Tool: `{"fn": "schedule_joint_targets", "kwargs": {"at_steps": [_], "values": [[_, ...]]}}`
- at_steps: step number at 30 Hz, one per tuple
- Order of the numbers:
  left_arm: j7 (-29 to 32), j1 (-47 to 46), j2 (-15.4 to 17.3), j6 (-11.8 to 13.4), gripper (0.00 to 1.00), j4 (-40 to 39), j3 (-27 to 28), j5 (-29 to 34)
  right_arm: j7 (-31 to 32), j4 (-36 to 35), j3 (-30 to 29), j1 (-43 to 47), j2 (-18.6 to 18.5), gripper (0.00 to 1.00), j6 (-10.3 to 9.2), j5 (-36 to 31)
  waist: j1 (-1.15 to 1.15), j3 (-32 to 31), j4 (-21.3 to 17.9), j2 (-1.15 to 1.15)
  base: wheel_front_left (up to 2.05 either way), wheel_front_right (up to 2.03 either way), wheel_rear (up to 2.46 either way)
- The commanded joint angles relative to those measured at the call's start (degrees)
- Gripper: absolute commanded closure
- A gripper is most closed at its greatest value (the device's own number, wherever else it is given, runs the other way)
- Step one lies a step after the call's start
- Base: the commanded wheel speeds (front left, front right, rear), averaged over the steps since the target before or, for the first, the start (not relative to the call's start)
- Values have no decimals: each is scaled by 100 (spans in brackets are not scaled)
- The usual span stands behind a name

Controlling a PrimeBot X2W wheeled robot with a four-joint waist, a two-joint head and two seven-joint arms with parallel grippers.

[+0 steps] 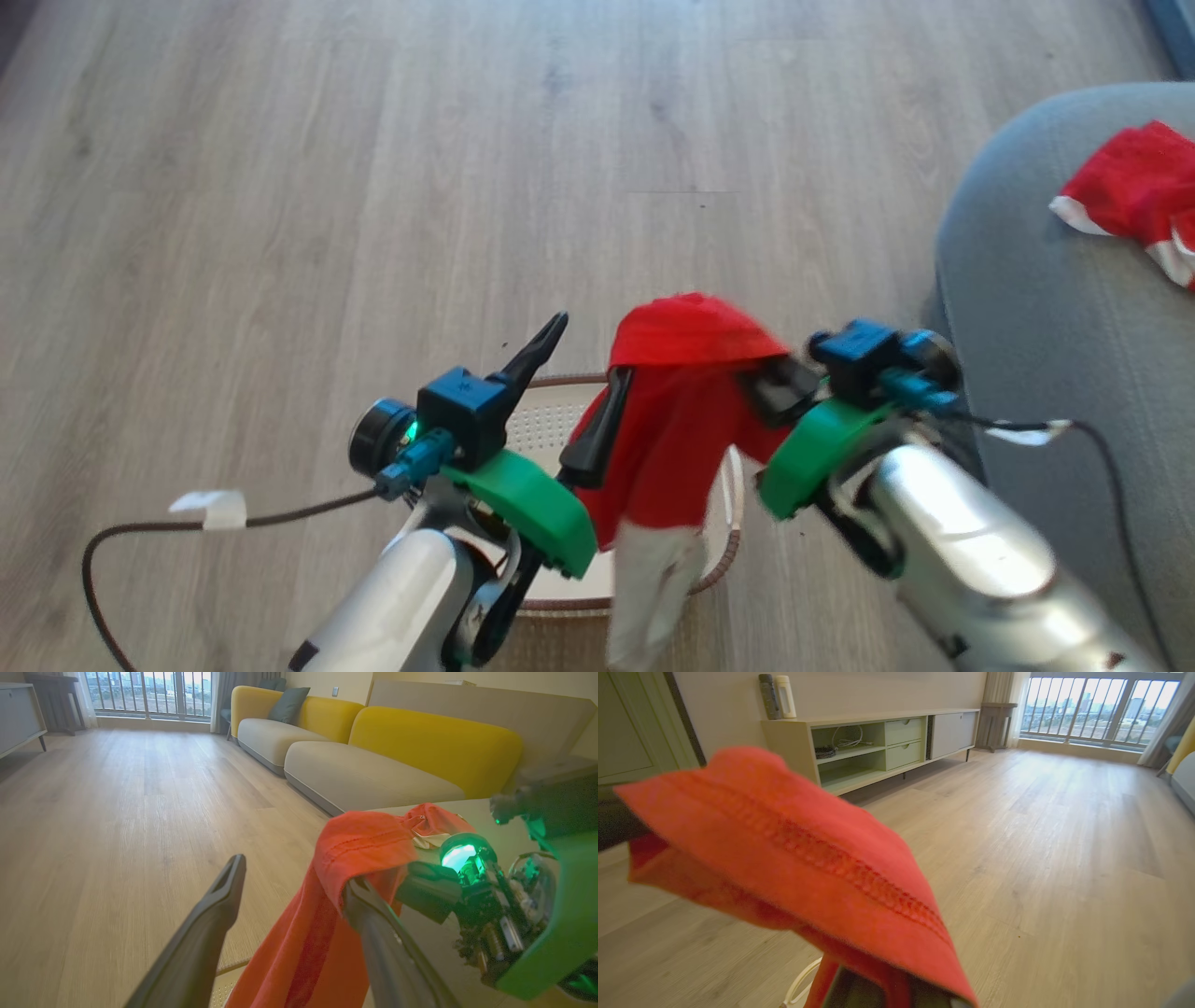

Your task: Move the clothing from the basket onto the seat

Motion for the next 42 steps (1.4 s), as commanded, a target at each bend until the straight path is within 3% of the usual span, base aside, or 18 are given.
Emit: {"fn": "schedule_joint_targets", "kwargs": {"at_steps": [1,6,8,15,20,26,32,37,42], "values": [[-70,-147,56,-30,0,-121,202,-30,-54,-232,-51,-100,-11,100,-1,-19,0,-4,-71,0,0,0,0],[-334,-122,-12,-149,0,215,90,-28,-54,-557,-441,-6,-359,100,-1,-129,0,47,-504,0,0,0,0],[-463,-166,-95,-242,0,324,-41,-5,-54,-758,-638,9,-534,100,-1,-191,0,152,-856,0,0,0,0],[-646,-365,-274,-419,0,580,-334,24,-54,-1065,-863,-7,-814,100,-1,-212,0,431,-1725,0,0,0,0],[-721,-523,-344,-492,0,760,-467,14,-54,-1208,-1143,43,-1001,100,-1,-205,0,572,-2089,0,0,0,0],[-758,-663,-374,-513,0,872,-543,9,-54,-1355,-1405,94,-1079,100,-1,-233,0,806,-2221,0,0,0,0],[-713,-927,-363,-529,0,899,-548,55,-54,-1436,-1632,-165,-991,100,-1,-60,0,1365,-2074,0,0,0,0],[-688,-1184,-313,-542,0,904,-506,117,-50,-1396,-1854,-726,-1028,100,-1,148,0,1818,-1917,0,0,0,0],[-651,-1528,-163,-551,0,842,-404,211,196,-1145,-2382,-1999,-1289,100,-1,462,0,2423,-1781,0,0,0,0]]}}
